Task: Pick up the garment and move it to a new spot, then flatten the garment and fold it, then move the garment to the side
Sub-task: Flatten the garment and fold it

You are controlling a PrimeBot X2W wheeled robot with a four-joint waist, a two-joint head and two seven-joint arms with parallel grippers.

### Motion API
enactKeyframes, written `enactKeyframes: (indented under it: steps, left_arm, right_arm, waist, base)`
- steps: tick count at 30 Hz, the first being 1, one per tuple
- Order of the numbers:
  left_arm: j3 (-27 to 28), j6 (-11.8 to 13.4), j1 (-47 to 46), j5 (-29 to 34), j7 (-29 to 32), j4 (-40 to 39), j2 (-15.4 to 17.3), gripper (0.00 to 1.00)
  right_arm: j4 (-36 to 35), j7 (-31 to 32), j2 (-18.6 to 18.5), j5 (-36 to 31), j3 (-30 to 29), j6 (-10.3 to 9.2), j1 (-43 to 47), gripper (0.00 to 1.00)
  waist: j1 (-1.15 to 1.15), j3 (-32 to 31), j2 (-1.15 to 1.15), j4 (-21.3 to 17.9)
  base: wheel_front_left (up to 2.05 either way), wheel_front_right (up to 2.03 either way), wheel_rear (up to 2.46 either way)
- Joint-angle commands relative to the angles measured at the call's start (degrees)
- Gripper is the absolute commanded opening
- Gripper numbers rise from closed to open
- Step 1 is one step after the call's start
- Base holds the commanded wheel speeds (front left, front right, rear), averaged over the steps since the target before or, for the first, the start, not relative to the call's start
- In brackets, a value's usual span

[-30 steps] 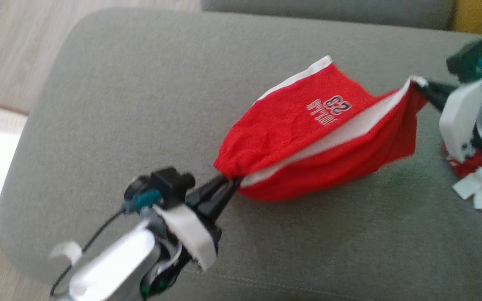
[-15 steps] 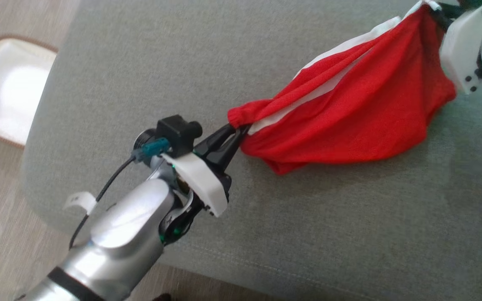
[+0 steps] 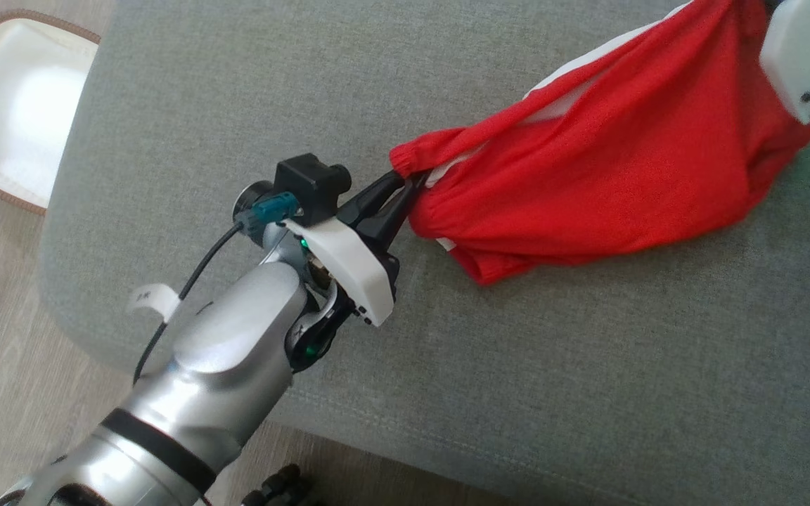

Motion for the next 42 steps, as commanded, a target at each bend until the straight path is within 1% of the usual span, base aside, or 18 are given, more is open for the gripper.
enactKeyframes:
  steps: [1, 3, 5, 7, 8, 9, 12, 15, 20, 21, 22, 23, 26, 30, 34, 37, 42]
  left_arm:
    - [2.2, -0.1, -2.2, 0.4, -0.5, -0.5, 1.1, 0.0]
    - [2.2, -0.2, -2.6, 0.5, -0.6, 0.3, 0.9, 0.0]
    - [2.3, -0.3, -2.9, 1.0, -0.7, 1.2, 0.8, 0.33]
    - [2.7, -0.3, -2.8, 1.4, -0.7, 1.8, 0.8, 0.51]
    - [2.9, -0.3, -2.7, 1.6, -0.7, 2.1, 0.8, 0.89]
    - [3.4, -0.3, -2.6, 1.8, -0.7, 2.2, 0.9, 1.0]
    - [5.1, -0.2, -1.9, 2.5, -0.7, 2.2, 1.1, 1.0]
    - [7.2, 0.5, -0.9, 3.8, -0.7, 1.3, 1.6, 1.0]
    - [12.6, 2.4, 1.6, 4.8, -0.7, -1.8, 2.8, 1.0]
    - [15.0, 3.3, 2.9, 5.2, -0.7, -3.4, 3.4, 1.0]
    - [16.4, 3.7, 3.6, 5.4, -0.7, -4.4, 3.6, 1.0]
    - [16.4, 3.7, 3.6, 5.4, -0.7, -4.4, 3.6, 1.0]
    - [21.1, 5.6, 6.0, 6.0, -0.7, -8.1, 4.0, 1.0]
    - [27.2, 8.3, 10.3, 8.1, -0.7, -12.6, 4.3, 1.0]
    - [33.0, 10.0, 15.4, 8.9, -0.7, -15.6, 3.0, 1.0]
    - [36.6, 10.4, 19.1, 10.8, -0.7, -17.9, 1.9, 1.0]
    - [40.9, 9.1, 25.0, 14.1, -0.7, -21.2, -0.5, 1.0]
  right_arm:
    - [0.7, -0.9, 0.6, 1.0, -0.7, 0.36, -1.2, 1.0]
    - [2.6, -2.4, 1.5, 0.9, -0.5, 0.36, -1.7, 1.0]
    - [4.4, -3.5, 2.2, 0.9, -0.4, 0.36, -1.8, 1.0]
    - [6.3, -4.7, 2.9, 1.2, -0.6, 0.36, -1.8, 1.0]
    - [7.3, -5.6, 3.2, 1.5, -1.1, 0.36, -1.8, 1.0]
    - [8.4, -6.6, 3.5, 1.7, -1.6, 0.36, -1.7, 1.0]
    - [11.4, -10.5, 4.6, 2.2, -3.6, 0.36, -1.1, 1.0]
    - [13.0, -15.1, 6.0, 3.1, -5.6, 0.36, 0.3, 1.0]
    - [14.4, -24.2, 8.4, 4.4, -9.6, 0.36, 2.5, 1.0]
    - [14.6, -27.4, 9.6, 4.7, -11.2, 0.36, 3.7, 1.0]
    - [14.6, -28.6, 10.3, 4.7, -12.1, 0.36, 4.3, 1.0]
    - [14.6, -28.6, 10.3, 4.7, -12.1, 0.36, 4.3, 1.0]
    - [14.1, -30.9, 11.9, 4.6, -15.3, 0.36, 6.6, 1.0]
    - [11.3, -31.6, 13.6, 2.4, -20.6, 0.36, 11.2, 1.0]
    - [5.1, -31.6, 14.6, -3.3, -28.7, 0.36, 18.1, 1.0]
    - [0.3, -31.6, 15.9, -8.4, -35.5, 0.36, 25.2, 1.0]
    - [-8.1, -31.6, 19.7, -17.0, -47.3, 0.36, 37.7, 1.0]
  waist:
    - [0.0, 0.3, 0.0, -0.1]
    - [0.0, 0.5, 0.0, -0.2]
    - [0.0, 0.5, 0.0, -0.5]
    - [0.0, 0.1, 0.0, -0.9]
    - [0.0, -0.2, 0.0, -1.1]
    - [0.0, -0.5, 0.0, -1.4]
    - [0.0, -2.0, 0.0, -2.2]
    - [0.0, -3.8, 0.0, -3.2]
    - [0.0, -7.3, 0.0, -5.4]
    - [0.0, -8.7, 0.0, -6.5]
    - [0.0, -9.5, 0.0, -7.0]
    - [0.0, -9.5, 0.0, -7.0]
    - [0.0, -11.5, 0.0, -8.5]
    - [0.0, -14.2, 0.0, -10.5]
    - [0.0, -16.5, 0.0, -12.6]
    - [0.0, -18.2, 0.0, -13.8]
    - [0.0, -20.0, 0.0, -15.4]
  base:
    - [0.0, 0.0, 0.0]
    - [0.0, 0.0, 0.0]
    - [0.0, 0.0, 0.0]
    - [0.0, 0.0, 0.0]
    - [0.0, 0.0, 0.0]
    - [0.0, 0.0, 0.0]
    - [0.0, 0.0, 0.0]
    - [0.0, 0.0, 0.0]
    - [0.0, 0.0, 0.0]
    - [0.0, 0.0, 0.0]
    - [0.0, 0.0, 0.0]
    - [0.0, 0.0, 0.0]
    - [0.0, 0.0, 0.0]
    - [0.0, 0.0, 0.0]
    - [0.0, 0.0, 0.0]
    - [0.0, 0.0, 0.0]
    - [0.0, 0.0, 0.0]
